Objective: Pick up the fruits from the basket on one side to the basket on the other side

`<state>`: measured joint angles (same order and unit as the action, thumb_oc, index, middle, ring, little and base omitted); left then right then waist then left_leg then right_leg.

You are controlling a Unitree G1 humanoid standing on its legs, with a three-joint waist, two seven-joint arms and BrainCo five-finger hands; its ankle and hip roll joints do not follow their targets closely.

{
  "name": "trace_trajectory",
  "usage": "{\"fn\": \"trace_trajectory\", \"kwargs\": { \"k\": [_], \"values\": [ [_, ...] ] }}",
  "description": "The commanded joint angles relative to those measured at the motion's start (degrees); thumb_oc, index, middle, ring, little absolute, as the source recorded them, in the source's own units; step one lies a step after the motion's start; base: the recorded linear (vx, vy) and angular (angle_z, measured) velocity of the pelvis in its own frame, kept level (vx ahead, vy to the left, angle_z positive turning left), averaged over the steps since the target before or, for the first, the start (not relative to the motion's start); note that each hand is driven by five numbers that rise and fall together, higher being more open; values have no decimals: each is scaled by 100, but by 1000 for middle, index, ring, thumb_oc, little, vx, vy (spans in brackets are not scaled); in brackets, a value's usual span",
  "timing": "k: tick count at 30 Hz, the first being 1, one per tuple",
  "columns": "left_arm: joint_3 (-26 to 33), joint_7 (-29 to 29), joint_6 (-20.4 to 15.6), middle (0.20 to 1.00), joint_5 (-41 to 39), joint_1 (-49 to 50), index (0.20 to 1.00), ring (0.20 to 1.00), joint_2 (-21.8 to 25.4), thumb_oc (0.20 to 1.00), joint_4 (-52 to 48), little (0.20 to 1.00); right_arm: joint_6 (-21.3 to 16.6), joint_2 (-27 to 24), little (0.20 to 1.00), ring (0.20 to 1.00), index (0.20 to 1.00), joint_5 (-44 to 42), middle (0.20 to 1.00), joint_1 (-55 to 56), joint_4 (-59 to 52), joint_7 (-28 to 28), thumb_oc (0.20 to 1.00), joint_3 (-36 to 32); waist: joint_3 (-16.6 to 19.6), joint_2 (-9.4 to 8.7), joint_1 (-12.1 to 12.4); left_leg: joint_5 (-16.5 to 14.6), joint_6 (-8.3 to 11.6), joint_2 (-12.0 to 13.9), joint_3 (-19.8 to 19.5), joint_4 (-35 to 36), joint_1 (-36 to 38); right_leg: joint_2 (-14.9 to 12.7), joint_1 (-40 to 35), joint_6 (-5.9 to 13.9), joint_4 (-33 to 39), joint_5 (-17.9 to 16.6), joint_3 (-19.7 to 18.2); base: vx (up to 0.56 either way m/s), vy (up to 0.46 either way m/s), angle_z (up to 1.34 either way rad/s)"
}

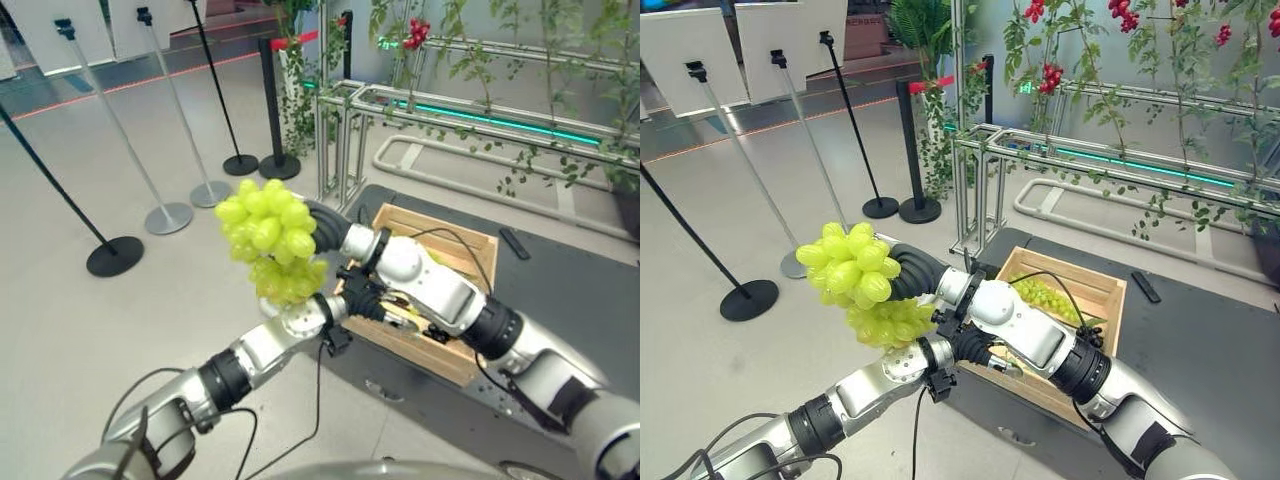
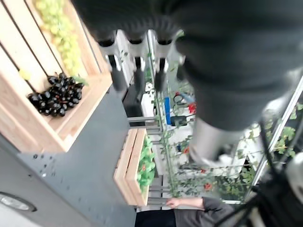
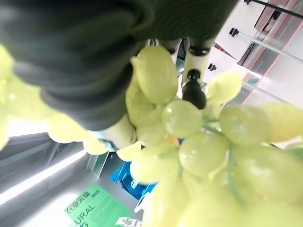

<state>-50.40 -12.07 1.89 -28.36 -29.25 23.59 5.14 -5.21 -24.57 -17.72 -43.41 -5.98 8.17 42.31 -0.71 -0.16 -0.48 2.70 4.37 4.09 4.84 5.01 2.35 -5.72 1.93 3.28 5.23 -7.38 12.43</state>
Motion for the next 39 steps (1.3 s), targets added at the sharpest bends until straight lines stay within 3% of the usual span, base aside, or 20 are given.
{"fn": "trace_trajectory", "kwargs": {
  "k": [1,2,4,5,14,24,39],
  "values": [
    [201,82,-290,200,-277,-567,200,200,-7,200,-264,200,-284,177,200,200,200,-239,200,-480,-237,-158,200,-552,10,-221,150,-157,-320,-302,-293,-43,-4,-235,-312,538,-320,352,141,1,9,13],
    [222,98,-284,200,-300,-561,200,200,33,200,-335,200,-270,159,200,200,200,-242,200,-456,-239,-150,200,-560,9,-215,153,-156,-323,-307,-304,-45,-5,-233,-313,536,-323,357,145,3,8,9],
    [66,31,-188,859,-145,-507,859,859,-154,859,26,859,-262,186,200,200,200,-221,200,-460,-229,-109,200,-518,11,-233,120,-158,-324,-306,-307,-47,-3,-227,-319,534,-325,366,147,1,2,3],
    [106,69,-267,1000,-23,-508,1000,1000,-291,1000,294,1000,-266,187,200,200,200,-228,200,-438,-153,-112,200,-486,17,-232,120,-157,-319,-300,-296,-45,6,-222,-322,530,-320,368,140,0,0,0],
    [23,65,-281,1000,521,-523,1000,1000,-709,1000,1019,1000,-307,120,200,200,200,-383,200,-301,-230,-88,200,-508,-13,-216,31,-157,-307,-274,-271,-40,-2,-214,-288,533,-324,362,106,0,1,-1],
    [463,30,-421,1000,2529,233,1000,1000,-486,1000,2071,1000,-320,-206,200,200,200,-240,200,78,-391,-84,200,-857,-28,-183,93,-180,-312,-260,-266,-56,3,-191,-298,518,-322,382,116,0,0,0],
    [1301,144,-472,1000,2825,1162,1000,1000,-155,1000,2344,1000,-318,-410,200,200,200,-62,200,423,-478,-113,200,-1325,-13,-152,229,-179,-314,-260,-311,-63,-17,-178,-319,504,-305,383,145,0,0,0]
  ]
}}
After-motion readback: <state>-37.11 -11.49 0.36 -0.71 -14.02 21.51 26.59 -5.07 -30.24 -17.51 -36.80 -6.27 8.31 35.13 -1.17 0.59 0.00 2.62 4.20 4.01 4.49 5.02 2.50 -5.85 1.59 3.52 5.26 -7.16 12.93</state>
